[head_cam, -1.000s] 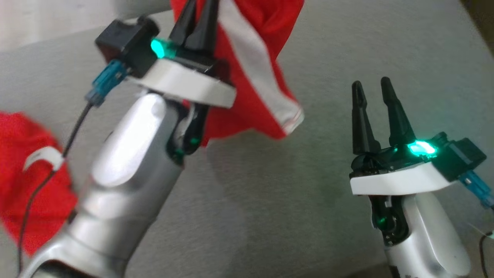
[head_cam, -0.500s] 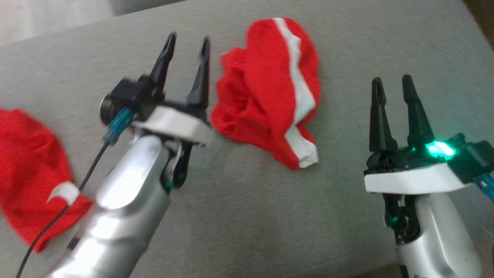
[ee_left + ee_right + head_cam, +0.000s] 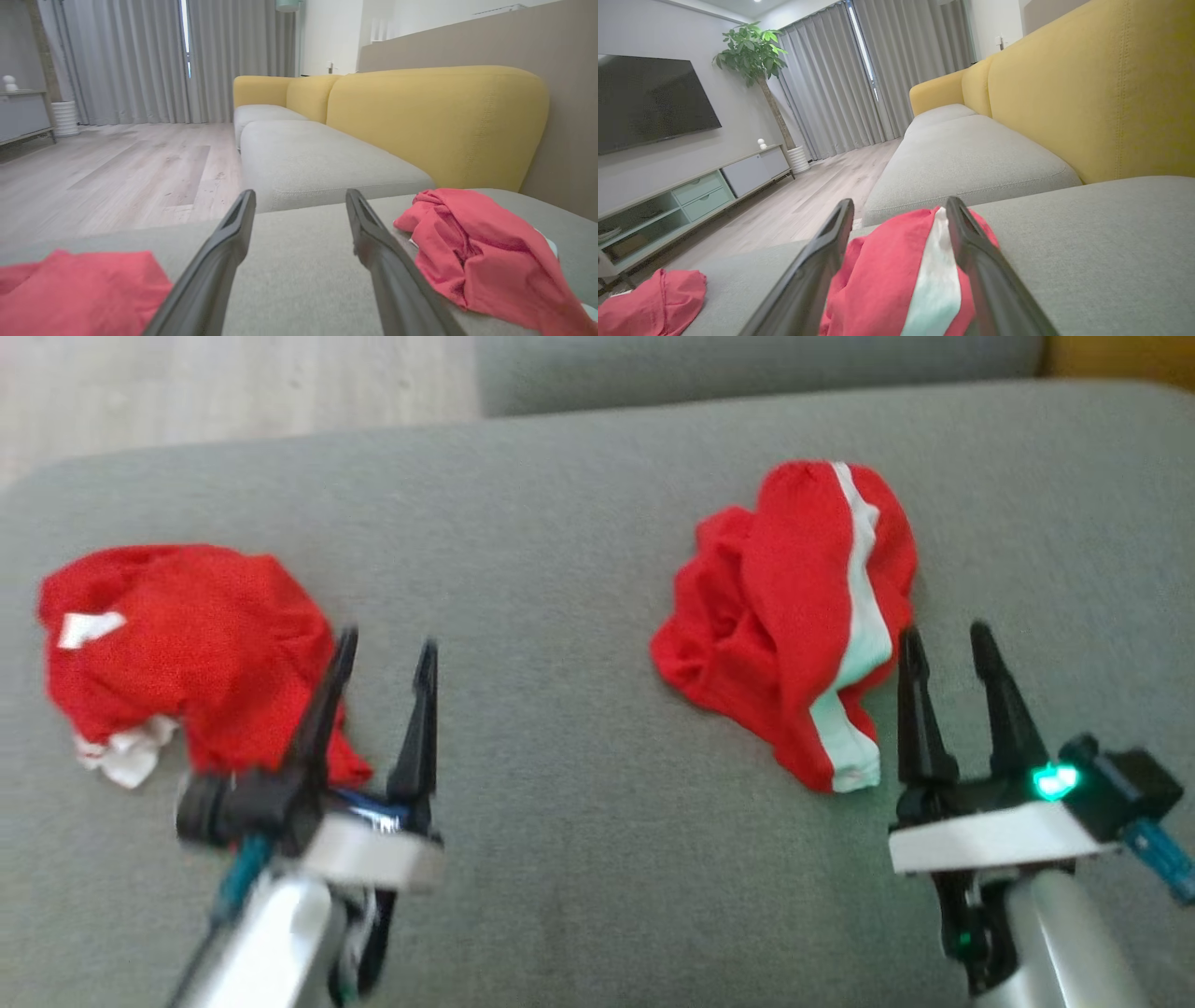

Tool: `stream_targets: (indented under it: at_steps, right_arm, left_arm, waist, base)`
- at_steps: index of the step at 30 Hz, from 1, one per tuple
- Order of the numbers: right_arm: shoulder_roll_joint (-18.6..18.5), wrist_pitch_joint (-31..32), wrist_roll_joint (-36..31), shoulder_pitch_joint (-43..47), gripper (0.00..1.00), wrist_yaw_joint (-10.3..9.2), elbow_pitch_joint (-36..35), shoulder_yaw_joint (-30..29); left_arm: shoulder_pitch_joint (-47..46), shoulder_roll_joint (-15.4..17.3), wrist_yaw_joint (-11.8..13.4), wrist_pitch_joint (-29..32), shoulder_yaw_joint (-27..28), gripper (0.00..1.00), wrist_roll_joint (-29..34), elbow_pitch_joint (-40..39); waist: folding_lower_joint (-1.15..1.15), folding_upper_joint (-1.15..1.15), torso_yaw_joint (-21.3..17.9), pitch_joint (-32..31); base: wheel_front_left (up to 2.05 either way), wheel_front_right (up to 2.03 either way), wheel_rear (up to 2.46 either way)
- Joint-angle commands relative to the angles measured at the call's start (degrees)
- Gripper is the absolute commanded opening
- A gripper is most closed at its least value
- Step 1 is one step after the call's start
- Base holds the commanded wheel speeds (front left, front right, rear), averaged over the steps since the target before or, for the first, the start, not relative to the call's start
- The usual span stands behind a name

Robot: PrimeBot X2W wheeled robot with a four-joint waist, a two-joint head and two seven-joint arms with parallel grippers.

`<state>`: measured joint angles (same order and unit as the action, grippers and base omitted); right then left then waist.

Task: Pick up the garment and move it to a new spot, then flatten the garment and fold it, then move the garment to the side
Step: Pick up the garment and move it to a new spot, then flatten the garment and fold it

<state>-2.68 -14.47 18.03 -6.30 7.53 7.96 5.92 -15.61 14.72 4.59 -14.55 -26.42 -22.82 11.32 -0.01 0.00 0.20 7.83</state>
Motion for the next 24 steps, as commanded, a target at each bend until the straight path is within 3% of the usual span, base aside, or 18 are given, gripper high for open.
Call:
stream_targets:
  at_steps: [1,7,15,22,24]
  right_arm:
    - [-0.2,-0.5,-0.3,0.2,1.0,-0.04,-1.2,1.0]
    - [-0.2,-0.5,0.1,1.5,1.0,-0.04,-0.4,1.6]
    - [-0.2,-0.5,-1.7,0.4,1.0,-0.04,-0.1,-0.3]
    - [-0.2,-0.5,-5.5,-7.7,1.0,-0.04,1.5,-6.0]
    - [-0.2,0.0,-7.6,-13.6,1.0,-0.04,5.5,-8.5]
  left_arm:
    - [0.6,-0.4,0.5,-0.4,3.7,1.0,1.0,-3.5]
    - [7.4,-4.4,0.4,-0.4,8.1,1.0,4.0,-7.0]
    - [9.4,-7.5,-3.3,-0.4,12.3,1.0,8.3,-8.1]
    - [6.8,-9.6,-6.3,-0.4,13.3,1.0,10.8,-7.2]
    - [5.7,-10.4,-7.3,-0.4,13.3,1.0,11.4,-6.7]
  waist:
    - [0.01,0.0,2.0,-2.4]
    - [0.01,0.0,2.1,-3.0]
    - [0.01,0.0,2.1,-2.1]
    - [0.01,0.0,4.6,2.5]
    - [0.01,0.0,6.2,4.7]
  base:
    - [0.0,0.0,0.0]
    - [0.0,0.0,0.0]
    - [0.0,0.0,0.0]
    - [0.0,0.0,0.0]
    - [0.0,0.0,0.0]
